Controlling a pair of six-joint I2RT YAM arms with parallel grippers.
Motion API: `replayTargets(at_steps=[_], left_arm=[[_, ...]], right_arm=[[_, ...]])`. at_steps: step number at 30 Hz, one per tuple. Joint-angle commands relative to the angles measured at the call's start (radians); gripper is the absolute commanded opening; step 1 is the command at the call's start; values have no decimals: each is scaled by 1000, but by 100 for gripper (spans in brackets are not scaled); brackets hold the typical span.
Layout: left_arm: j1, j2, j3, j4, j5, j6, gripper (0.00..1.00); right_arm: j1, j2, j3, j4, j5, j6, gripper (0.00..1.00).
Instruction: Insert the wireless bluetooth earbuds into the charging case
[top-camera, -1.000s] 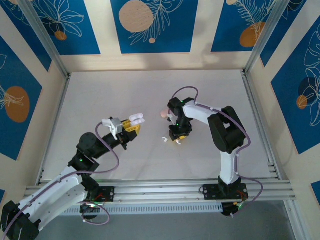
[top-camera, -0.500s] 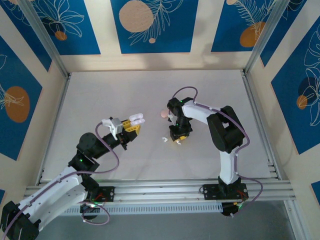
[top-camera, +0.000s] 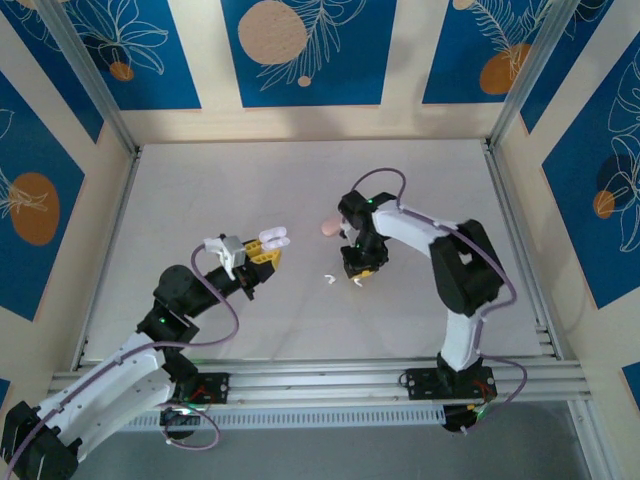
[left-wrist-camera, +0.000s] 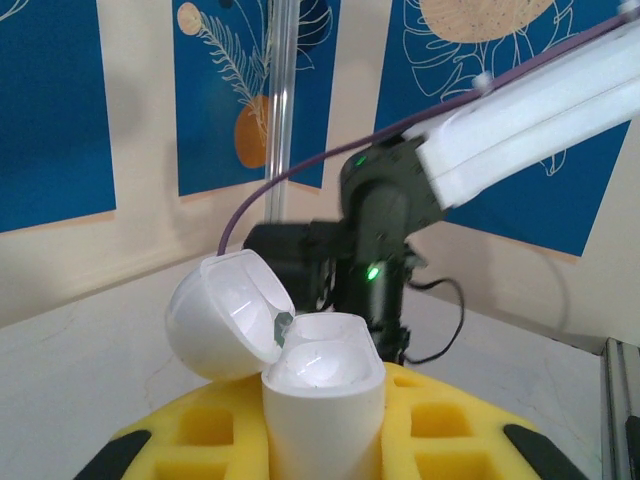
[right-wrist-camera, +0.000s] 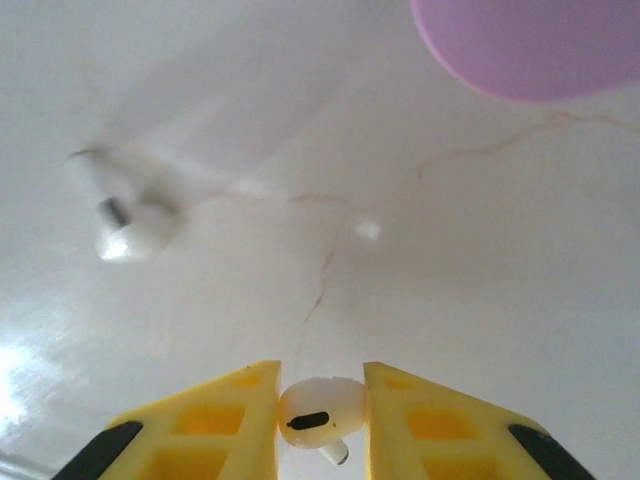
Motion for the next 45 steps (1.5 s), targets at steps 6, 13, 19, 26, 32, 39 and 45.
replayTargets(at_steps=[6,13,19,26,32,39,45], left_arm=[[-21,100,-5,191,-3,-8,13],[-70,171,-15,278,-71,46,13],[-110,201,-28,339,-123,83,13],[-128,214,-35,382,-162,113,13],[-135,223,-37,404,-186,122,13],[-142,225,-41,425,-224,131,14],[-146,234,-43,449,-241,126,14]], right_arm=[[9,-500,-28,239,-170,278,26],[161,-634,-37,510,-117,439,28],[274,-610,-55,659,0,524,28],[325,-562,-41,698,15,549,28],[354,-537,-47,719,17,576,27],[364,-529,-50,707,20,599,27],[380,-515,-62,729,22,604,27]])
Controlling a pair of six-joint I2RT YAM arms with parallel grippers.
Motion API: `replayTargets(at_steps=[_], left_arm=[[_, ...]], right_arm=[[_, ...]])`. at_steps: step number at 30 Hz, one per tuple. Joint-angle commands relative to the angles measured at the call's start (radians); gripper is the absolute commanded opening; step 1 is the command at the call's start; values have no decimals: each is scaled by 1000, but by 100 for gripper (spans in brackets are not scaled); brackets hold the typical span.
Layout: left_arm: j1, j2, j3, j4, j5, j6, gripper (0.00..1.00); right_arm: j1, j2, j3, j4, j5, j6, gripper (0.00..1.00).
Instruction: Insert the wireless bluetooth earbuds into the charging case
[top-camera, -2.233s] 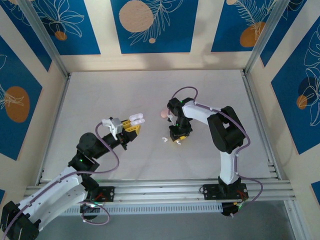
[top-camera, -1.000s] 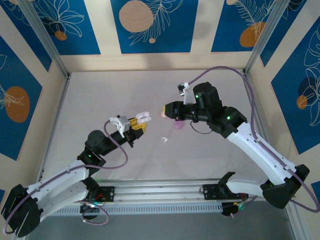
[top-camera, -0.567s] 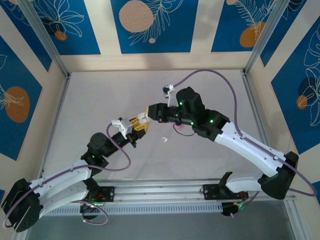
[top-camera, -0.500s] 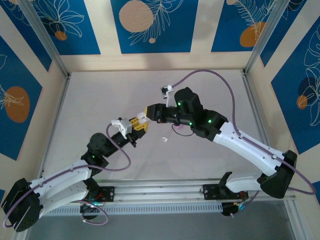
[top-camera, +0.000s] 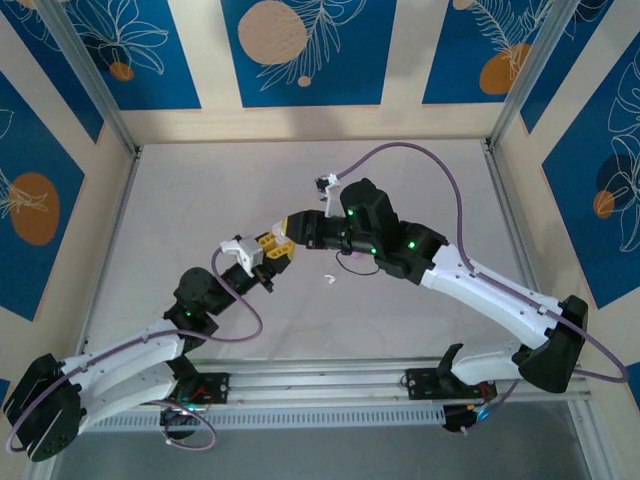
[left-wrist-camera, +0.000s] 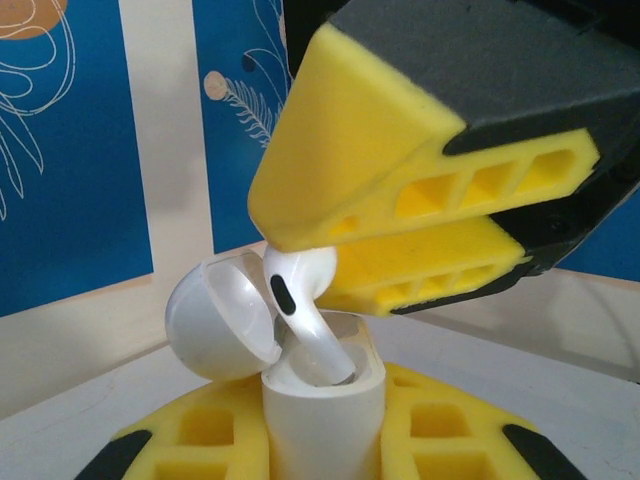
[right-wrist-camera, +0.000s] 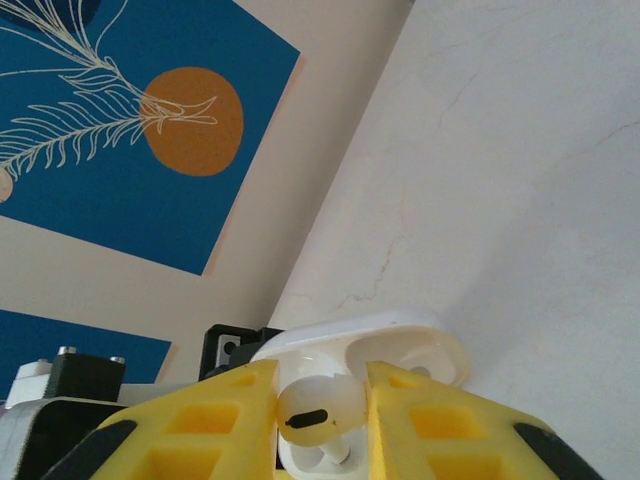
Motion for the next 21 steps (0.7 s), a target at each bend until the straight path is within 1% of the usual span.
replayTargets(at_steps=[1,7,10,14,17,21], left_arm=[[-15,5,-8,79,-34,8,14],[-18,7,-9,88,-38,6,14],[-19,5,-9,103,-51,-8,14],[-19,-3,-13,136,-77,-25,14],[-19,-6,-10,150,-69,-24,14],[-20,-8,-9,152,-52,-25,14]], right_arm=[[19,17,-11,30,11,17,27],[35,16,-8,64,26,12,26],[42,23,-5,36,41,5,26],[59,34,8,-55,84,-13,27],[76,45,23,-113,116,-27,29],[84,66,52,-152,126,-48,34]])
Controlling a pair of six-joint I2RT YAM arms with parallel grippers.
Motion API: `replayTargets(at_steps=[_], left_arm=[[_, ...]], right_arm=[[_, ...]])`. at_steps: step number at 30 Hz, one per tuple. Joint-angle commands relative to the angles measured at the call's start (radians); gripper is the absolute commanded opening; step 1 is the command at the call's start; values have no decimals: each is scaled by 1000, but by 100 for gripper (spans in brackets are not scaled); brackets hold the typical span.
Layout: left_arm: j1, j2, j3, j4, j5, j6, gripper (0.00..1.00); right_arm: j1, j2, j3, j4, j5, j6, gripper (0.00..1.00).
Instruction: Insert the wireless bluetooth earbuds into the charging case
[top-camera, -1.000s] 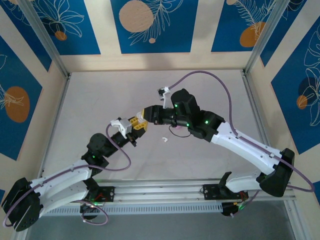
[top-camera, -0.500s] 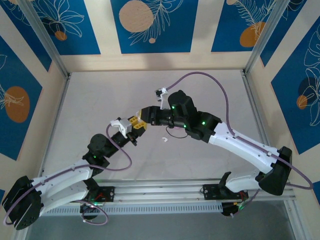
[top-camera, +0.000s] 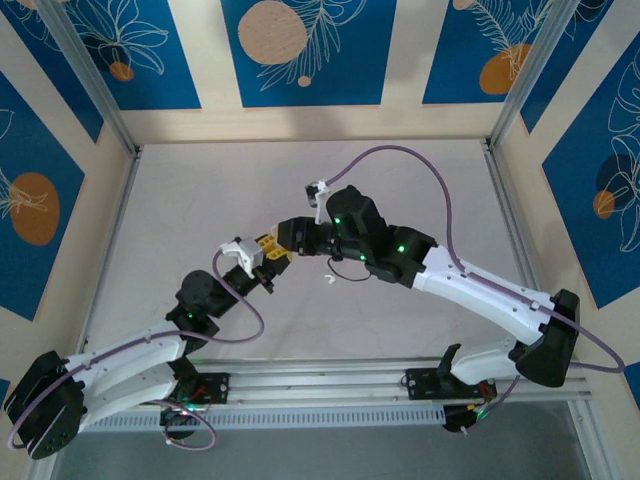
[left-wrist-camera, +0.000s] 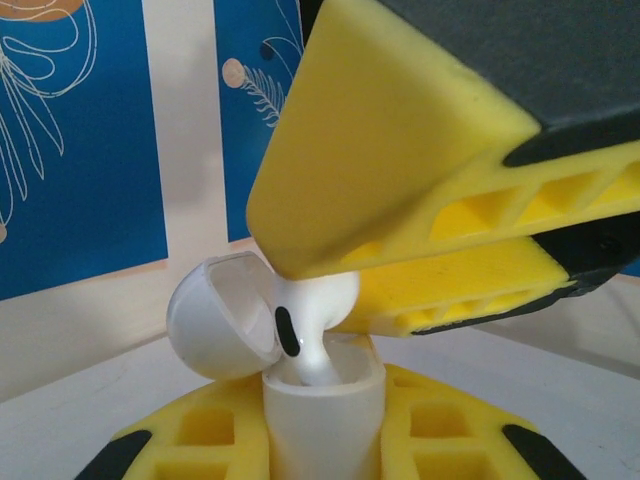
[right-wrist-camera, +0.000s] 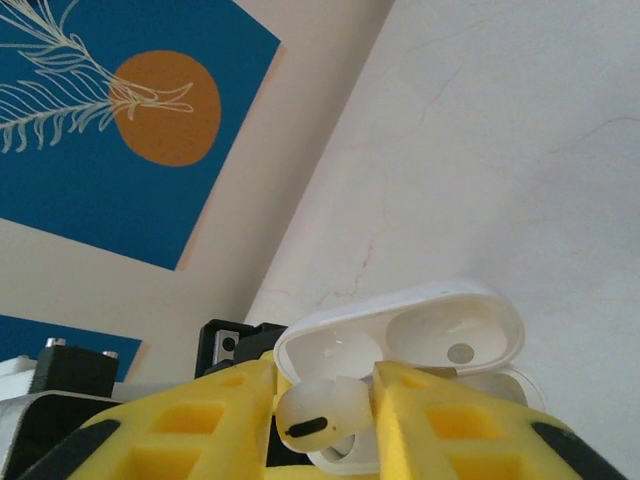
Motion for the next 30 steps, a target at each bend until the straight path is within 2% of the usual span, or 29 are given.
replayTargets(at_steps=[1,7,12,22,26,28,30], left_arm=[[-12,-18,20,118,-8,-18,14],[-12,-28,15,113,-10,-18,14],[-12,-27,16,112,-2,-20,14],[-11,-34,2,102,-7,-12,14],[-11,-72,-18,64,-42,-5,14],[-12,-109,-27,26,-57,4,13],[-12,-154,-31,-21,-78,16,13]], right_arm=[[20,29,36,-124,37,-30,35],[31,27,64,-161,76,-50,41],[31,30,87,-189,93,-62,43],[22,-13,169,-236,76,-166,51],[-70,-80,154,-277,65,-184,51],[-164,-99,128,-342,30,-136,51],[-278,-103,66,-382,-67,-97,51]])
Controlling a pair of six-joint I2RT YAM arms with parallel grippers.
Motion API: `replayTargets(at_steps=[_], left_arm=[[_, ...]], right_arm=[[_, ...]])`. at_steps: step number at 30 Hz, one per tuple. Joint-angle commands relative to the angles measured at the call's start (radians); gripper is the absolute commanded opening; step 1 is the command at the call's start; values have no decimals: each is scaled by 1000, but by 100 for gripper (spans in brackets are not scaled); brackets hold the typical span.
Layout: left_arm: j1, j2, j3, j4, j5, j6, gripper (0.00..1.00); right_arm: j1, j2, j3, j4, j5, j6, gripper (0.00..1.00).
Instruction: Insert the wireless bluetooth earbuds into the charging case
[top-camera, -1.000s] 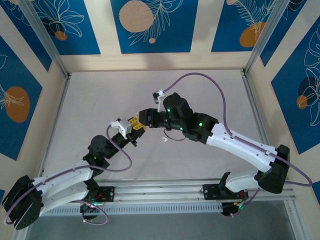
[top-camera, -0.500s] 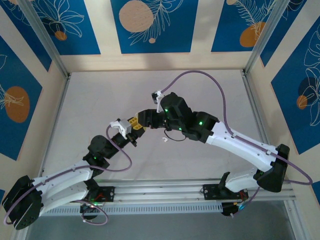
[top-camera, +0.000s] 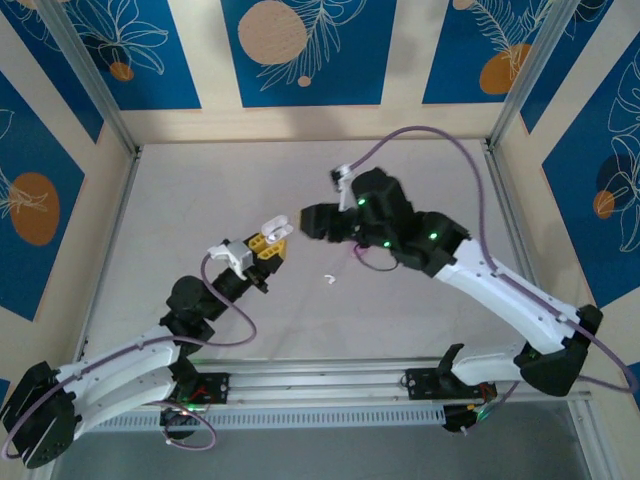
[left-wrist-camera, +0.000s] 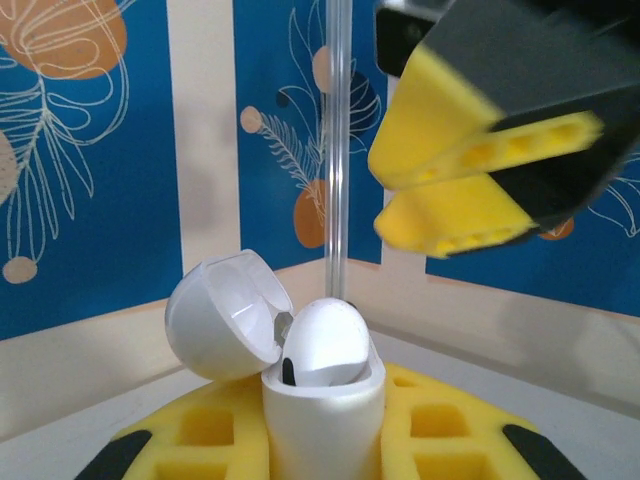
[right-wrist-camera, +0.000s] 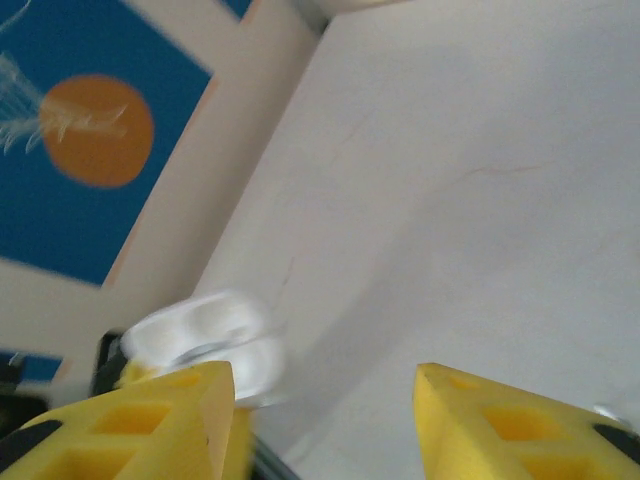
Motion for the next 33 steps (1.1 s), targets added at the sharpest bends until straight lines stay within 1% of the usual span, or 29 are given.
replayTargets(at_steps=[1,3,6,8,12,16,18,20,26,30,33], left_arm=[[-11,-76,-14,-43,-51,24,13],[-11,-121,-12,-94,-63,41,13],[-11,-174,-7,-153,-69,61,13],[-11,-198,-6,-175,-74,70,13],[-11,-219,-1,-193,-71,78,13],[-10,-224,2,-203,-62,79,14],[-10,-226,2,-207,-57,79,13],[-10,-227,2,-209,-58,77,14],[-11,-228,2,-212,-60,79,14],[-10,-221,-1,-206,-59,73,14],[-10,-216,-1,-201,-54,69,14]], right_arm=[[-154,-20,-89,-122,-110,59,51],[-231,13,-169,-143,-195,93,50],[-262,109,-245,-147,-288,84,50],[-257,198,-255,-168,-281,48,50],[-229,387,-222,-200,-259,-34,46],[-211,523,-179,-213,-250,-48,46],[-205,560,-169,-205,-220,-32,46],[-206,589,-161,-186,-242,-33,46],[-204,641,-136,-161,-250,-44,41],[-210,663,-134,-139,-260,-42,41],[-208,685,-126,-133,-257,-47,36]])
